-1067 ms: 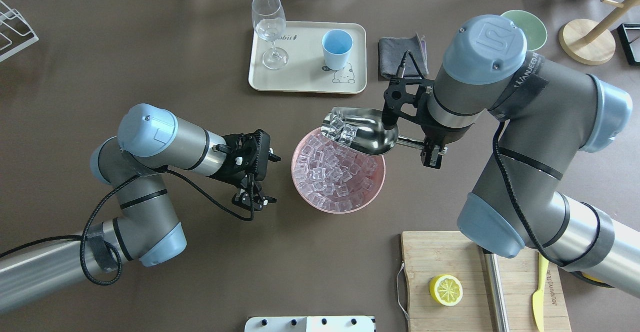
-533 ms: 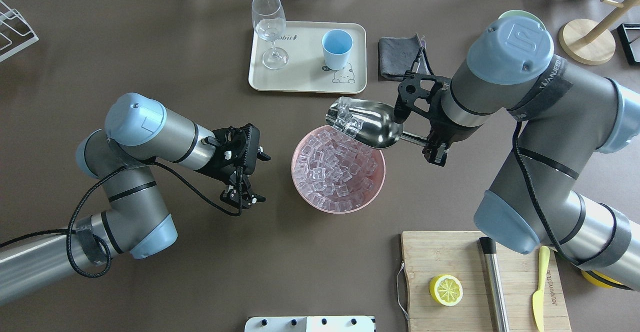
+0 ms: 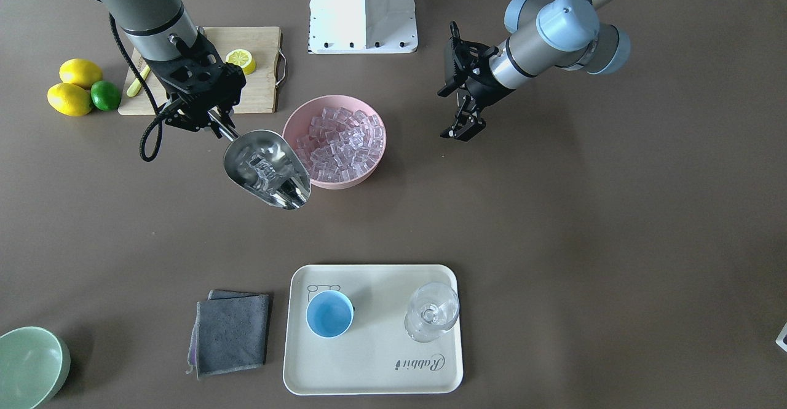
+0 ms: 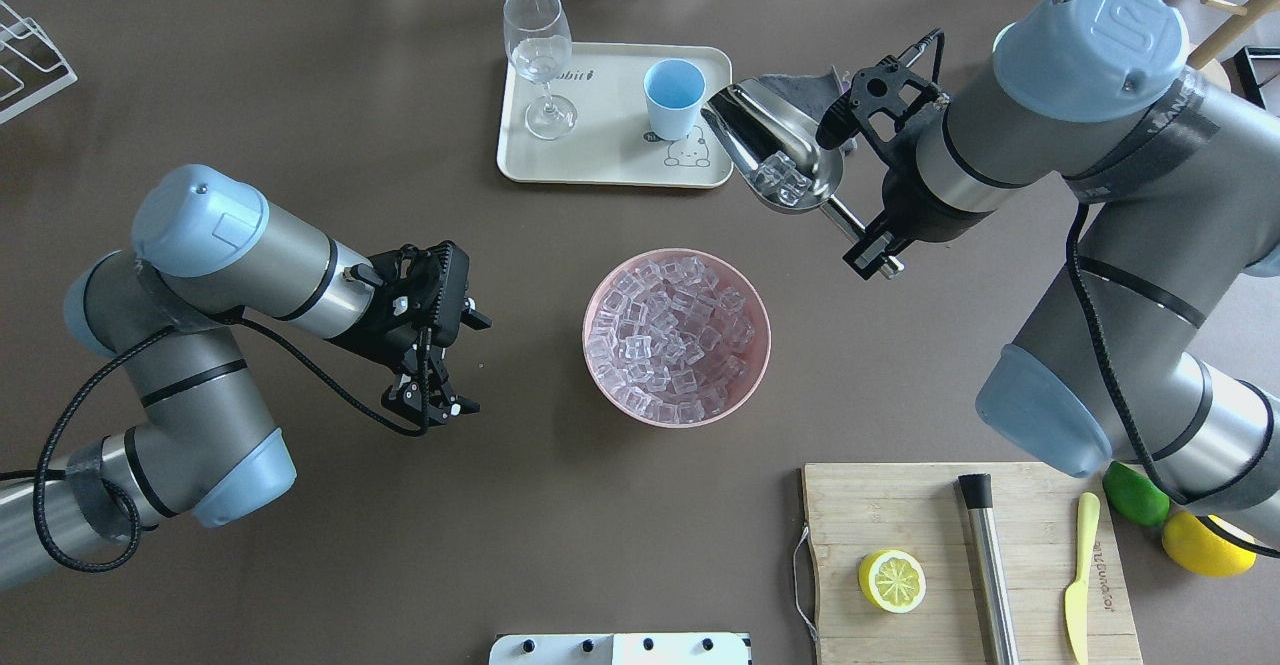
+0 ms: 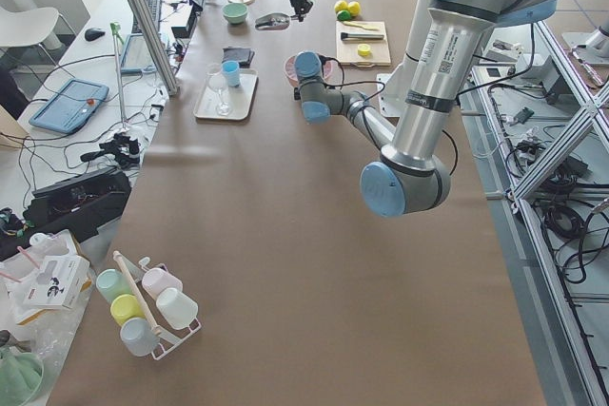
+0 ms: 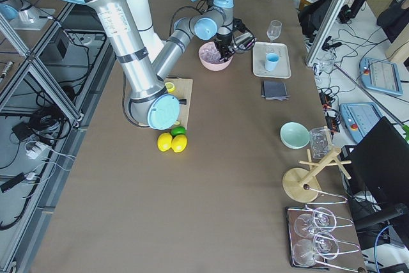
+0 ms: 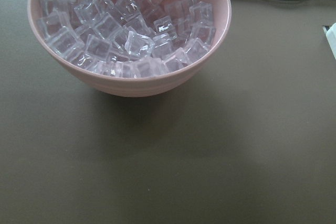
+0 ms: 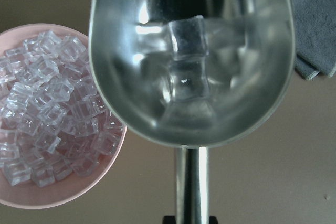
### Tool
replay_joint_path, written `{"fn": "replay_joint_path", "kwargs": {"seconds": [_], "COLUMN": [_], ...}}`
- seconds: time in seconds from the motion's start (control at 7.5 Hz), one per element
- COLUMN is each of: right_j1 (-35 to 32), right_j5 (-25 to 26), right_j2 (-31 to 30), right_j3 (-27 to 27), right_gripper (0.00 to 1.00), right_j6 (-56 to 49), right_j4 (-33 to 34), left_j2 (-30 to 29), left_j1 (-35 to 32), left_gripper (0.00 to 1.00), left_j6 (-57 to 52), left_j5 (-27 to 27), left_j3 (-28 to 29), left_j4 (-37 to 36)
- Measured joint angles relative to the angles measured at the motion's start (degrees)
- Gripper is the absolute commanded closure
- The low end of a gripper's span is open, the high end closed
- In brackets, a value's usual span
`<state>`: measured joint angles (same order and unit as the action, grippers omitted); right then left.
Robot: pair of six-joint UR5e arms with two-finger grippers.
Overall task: Put ice in cup with scoop
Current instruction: 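Carry the ice-filled scoop to the light-blue cup with the right gripper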
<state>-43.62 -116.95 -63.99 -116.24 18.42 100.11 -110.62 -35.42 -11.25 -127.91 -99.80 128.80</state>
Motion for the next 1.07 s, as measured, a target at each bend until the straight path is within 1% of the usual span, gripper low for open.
{"fn": "replay_joint_path", "kwargs": {"seconds": [0.27,0.4,0.53,0.8,0.93,1.07], "right_j1": [-0.67,-1.35,-1.97,-3.27,-4.15,-5.32], "right_j5": [-1.79,-2.09,-2.23,-3.36,-6.5,-11.43], "right_j2": [0.62,1.07,3.15,10.99,14.88,18.78], "right_j3": [0.16,0.42,1.76,7.56,12.16,18.41], "right_gripper": [1.0,1.0,1.0,1.0,1.0,1.0], "right_j6": [4.15,4.96,6.03,7.34,7.5,7.52], "right_j4": [1.77,3.71,7.11,16.75,20.16,22.02], "left_j2": [4.45,7.84,10.32,14.76,16.06,17.59], "left_j1": [-2.03,-3.69,-5.42,-11.39,-14.53,-17.02], "left_gripper": [0.01,0.01,0.01,0.01,0.01,0.01], "left_j6": [-0.01,-0.05,-0.07,-0.09,-0.09,-0.09], "left_j5": [-0.3,-1.53,-3.67,-11.49,-14.64,-15.98], "left_j3": [-5.54,-8.91,-11.07,-13.89,-14.67,-15.9], "left_j4": [-2.95,-5.64,-9.76,-23.21,-30.01,-35.13]}}
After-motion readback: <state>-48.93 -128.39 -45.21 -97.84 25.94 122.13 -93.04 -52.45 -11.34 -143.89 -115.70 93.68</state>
